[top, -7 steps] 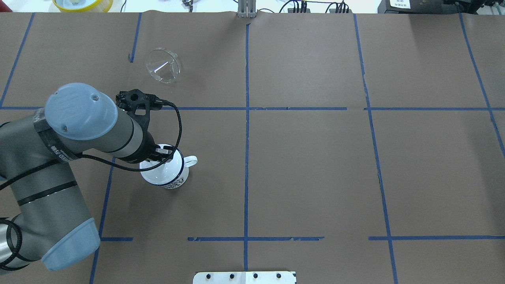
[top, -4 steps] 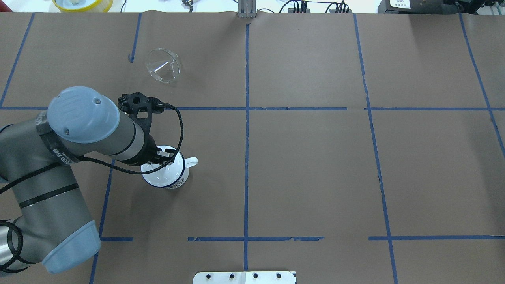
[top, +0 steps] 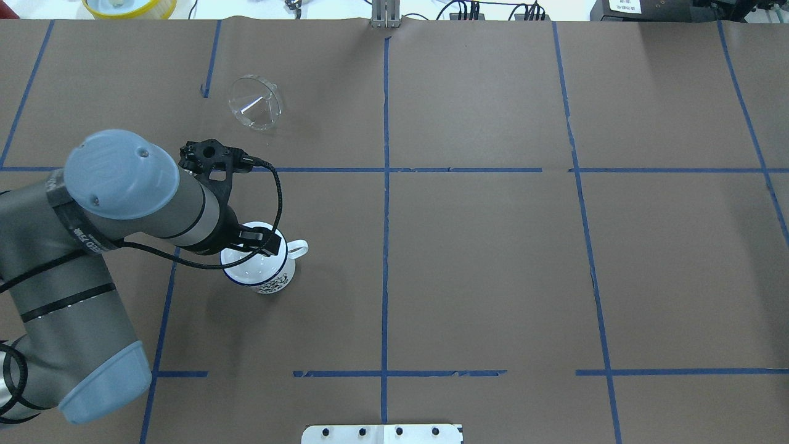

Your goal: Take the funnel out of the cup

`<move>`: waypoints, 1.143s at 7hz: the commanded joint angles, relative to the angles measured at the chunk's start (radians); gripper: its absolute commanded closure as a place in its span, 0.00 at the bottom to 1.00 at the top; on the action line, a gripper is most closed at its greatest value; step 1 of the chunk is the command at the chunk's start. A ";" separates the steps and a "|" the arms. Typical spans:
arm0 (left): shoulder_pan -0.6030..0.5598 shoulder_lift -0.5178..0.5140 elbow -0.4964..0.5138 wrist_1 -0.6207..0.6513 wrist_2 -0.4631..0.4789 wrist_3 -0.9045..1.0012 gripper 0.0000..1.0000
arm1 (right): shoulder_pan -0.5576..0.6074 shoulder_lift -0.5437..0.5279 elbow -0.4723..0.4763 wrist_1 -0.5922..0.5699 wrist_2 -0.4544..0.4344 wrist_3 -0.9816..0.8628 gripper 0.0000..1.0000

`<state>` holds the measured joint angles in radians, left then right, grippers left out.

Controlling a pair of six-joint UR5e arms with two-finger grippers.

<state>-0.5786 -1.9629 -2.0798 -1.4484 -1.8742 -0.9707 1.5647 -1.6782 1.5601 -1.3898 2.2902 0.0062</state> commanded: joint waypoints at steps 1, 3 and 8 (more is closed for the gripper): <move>-0.137 0.097 -0.057 -0.027 -0.041 0.314 0.00 | 0.000 0.000 0.000 0.000 0.000 0.000 0.00; -0.426 0.232 -0.049 -0.030 -0.228 0.696 0.00 | 0.000 0.000 0.000 0.000 0.000 0.000 0.00; -0.978 0.459 0.360 -0.029 -0.418 1.383 0.00 | 0.000 0.000 0.000 0.000 0.000 0.000 0.00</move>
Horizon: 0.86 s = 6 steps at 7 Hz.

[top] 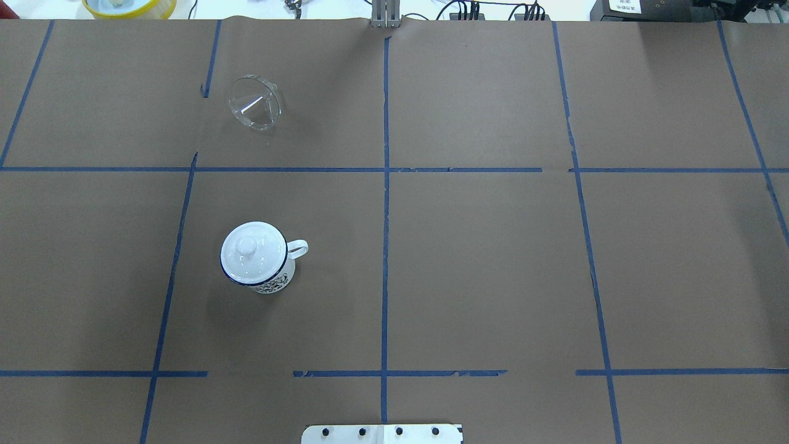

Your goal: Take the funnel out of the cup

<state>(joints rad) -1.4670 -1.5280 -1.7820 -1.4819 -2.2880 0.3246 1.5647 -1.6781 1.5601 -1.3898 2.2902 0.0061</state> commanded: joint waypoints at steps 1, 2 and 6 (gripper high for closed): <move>-0.093 0.046 0.084 0.003 -0.005 0.087 0.00 | 0.000 0.000 0.000 0.000 0.000 0.000 0.00; -0.096 0.046 0.084 0.005 -0.004 0.084 0.00 | 0.000 0.000 0.000 0.000 0.000 0.000 0.00; -0.116 0.034 0.081 0.005 -0.013 -0.013 0.00 | 0.000 0.000 0.000 0.000 0.000 0.000 0.00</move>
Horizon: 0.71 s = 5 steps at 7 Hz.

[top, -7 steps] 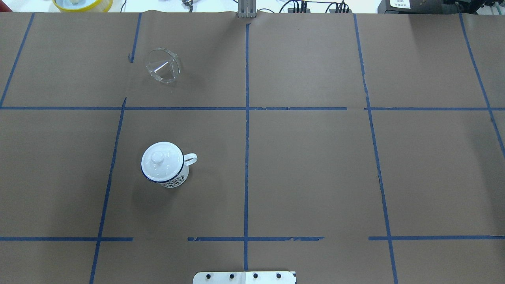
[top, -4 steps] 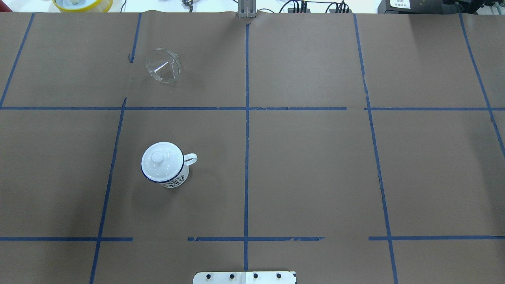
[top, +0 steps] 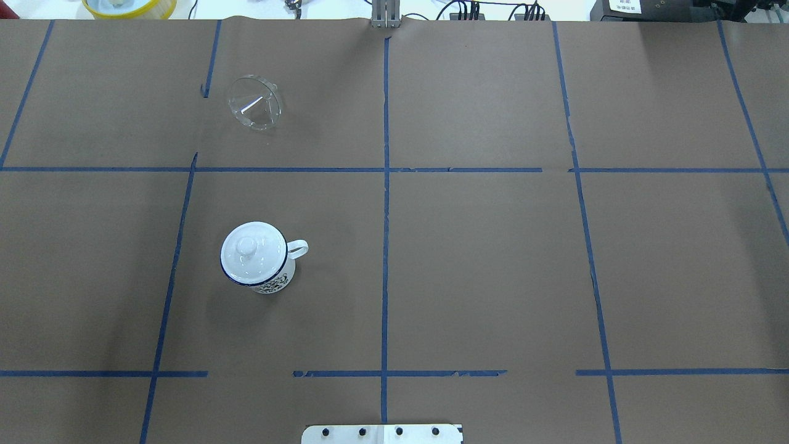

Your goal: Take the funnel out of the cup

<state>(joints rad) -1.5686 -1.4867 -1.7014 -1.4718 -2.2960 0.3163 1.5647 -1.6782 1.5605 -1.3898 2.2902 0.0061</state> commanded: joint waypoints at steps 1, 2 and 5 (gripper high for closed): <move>-0.016 -0.007 -0.007 -0.005 0.001 0.000 0.00 | 0.000 0.000 0.000 0.000 0.000 0.000 0.00; -0.015 -0.010 -0.006 -0.005 0.010 0.000 0.00 | 0.000 0.000 0.000 0.000 0.000 0.000 0.00; -0.016 0.003 -0.012 -0.004 0.015 0.003 0.00 | 0.000 0.000 0.000 0.000 0.000 0.000 0.00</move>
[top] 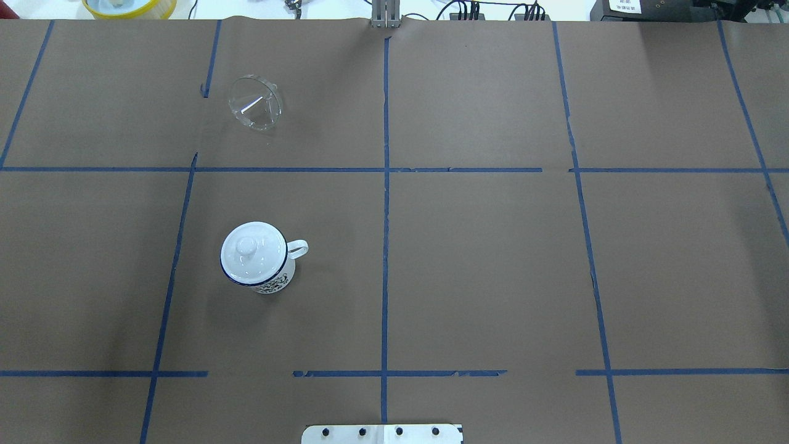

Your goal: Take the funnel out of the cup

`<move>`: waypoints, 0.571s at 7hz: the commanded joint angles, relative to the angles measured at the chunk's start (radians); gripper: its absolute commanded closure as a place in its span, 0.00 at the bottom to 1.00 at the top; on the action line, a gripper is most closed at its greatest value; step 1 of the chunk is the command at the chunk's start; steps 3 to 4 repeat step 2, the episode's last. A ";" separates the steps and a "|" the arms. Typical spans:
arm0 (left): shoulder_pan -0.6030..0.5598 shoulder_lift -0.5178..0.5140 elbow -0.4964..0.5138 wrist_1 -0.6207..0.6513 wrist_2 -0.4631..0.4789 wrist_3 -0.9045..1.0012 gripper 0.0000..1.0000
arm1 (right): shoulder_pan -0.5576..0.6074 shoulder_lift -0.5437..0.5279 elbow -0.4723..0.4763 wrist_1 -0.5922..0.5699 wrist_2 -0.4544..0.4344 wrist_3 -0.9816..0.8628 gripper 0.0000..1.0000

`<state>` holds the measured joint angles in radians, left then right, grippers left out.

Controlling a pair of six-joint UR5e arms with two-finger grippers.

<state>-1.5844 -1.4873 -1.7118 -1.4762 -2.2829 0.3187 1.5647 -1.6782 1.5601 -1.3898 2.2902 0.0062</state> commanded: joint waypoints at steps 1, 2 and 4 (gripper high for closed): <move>0.000 0.005 -0.002 0.001 0.002 0.000 0.00 | 0.000 0.000 0.000 0.000 0.000 0.000 0.00; 0.000 0.005 -0.003 0.001 0.002 0.000 0.00 | 0.000 0.000 0.000 0.000 0.000 0.000 0.00; 0.000 0.005 -0.003 0.001 0.002 0.000 0.00 | 0.000 0.000 0.000 0.000 0.000 0.000 0.00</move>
